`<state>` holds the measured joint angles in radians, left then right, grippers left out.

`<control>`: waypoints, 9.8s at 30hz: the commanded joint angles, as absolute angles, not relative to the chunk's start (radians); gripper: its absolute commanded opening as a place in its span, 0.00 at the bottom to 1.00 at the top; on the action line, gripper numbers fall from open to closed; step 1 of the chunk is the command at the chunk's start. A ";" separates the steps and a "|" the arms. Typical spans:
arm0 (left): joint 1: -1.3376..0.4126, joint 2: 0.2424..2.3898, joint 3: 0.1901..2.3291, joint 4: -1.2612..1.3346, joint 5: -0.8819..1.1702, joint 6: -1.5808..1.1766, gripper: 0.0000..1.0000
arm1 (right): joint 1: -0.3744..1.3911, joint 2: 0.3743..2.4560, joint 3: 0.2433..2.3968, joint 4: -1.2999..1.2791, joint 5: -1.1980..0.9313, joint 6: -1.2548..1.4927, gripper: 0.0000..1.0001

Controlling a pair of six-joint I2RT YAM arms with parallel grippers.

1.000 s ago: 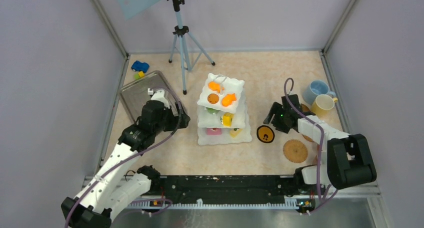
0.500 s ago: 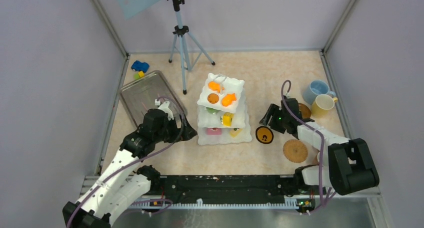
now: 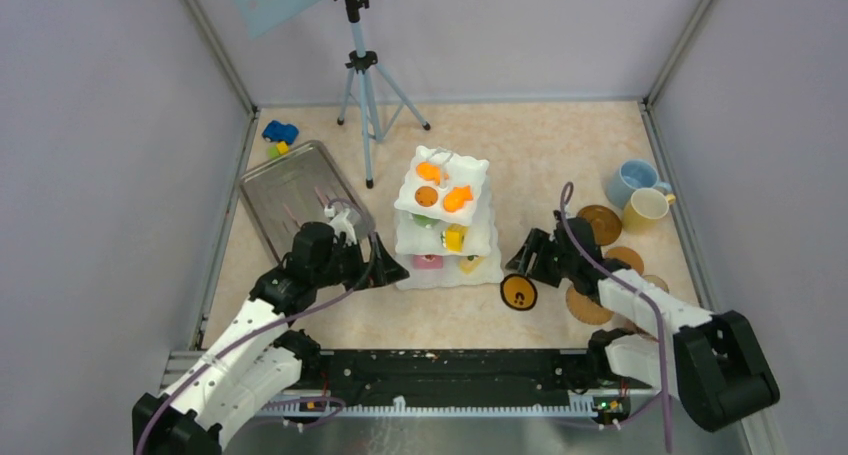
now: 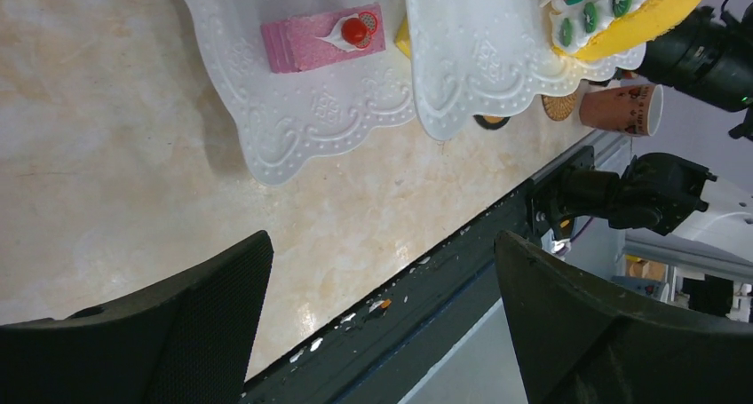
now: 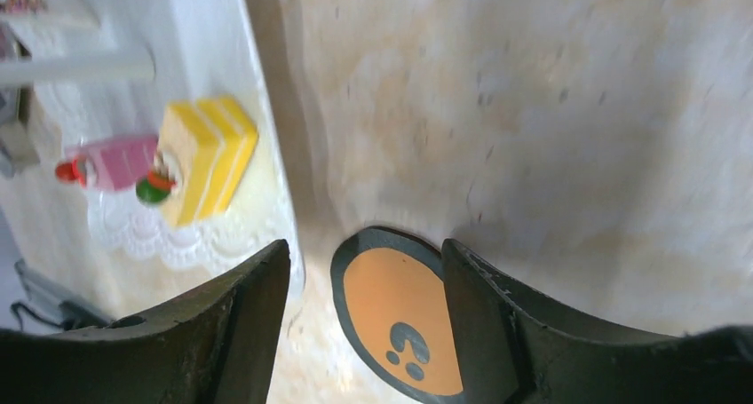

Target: Serve the afternoon tea

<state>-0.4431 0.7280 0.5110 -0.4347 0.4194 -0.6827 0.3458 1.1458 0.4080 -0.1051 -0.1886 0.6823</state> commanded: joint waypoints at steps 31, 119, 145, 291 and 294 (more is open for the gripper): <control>-0.444 0.704 0.433 -0.331 0.513 -0.680 0.99 | 0.787 0.879 0.291 -0.291 -0.116 1.194 0.59; -1.047 0.346 0.484 -0.531 -0.333 -0.838 0.94 | 1.290 1.134 0.425 -0.005 0.550 1.366 0.62; -1.047 0.514 0.533 -0.408 -0.373 -0.675 0.99 | 0.798 0.775 0.837 -0.792 0.850 0.848 0.74; -1.038 0.274 0.944 -0.783 -0.753 -0.663 0.99 | 1.443 1.898 1.397 -0.546 0.351 0.381 0.00; -1.039 0.272 0.941 -0.784 -0.750 -0.665 0.99 | 1.443 1.895 1.394 -0.555 0.347 0.359 0.00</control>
<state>-1.0412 0.2829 0.9295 -0.7872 -0.7521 -0.6670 1.4330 1.8927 1.3575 -0.5259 0.3214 0.3923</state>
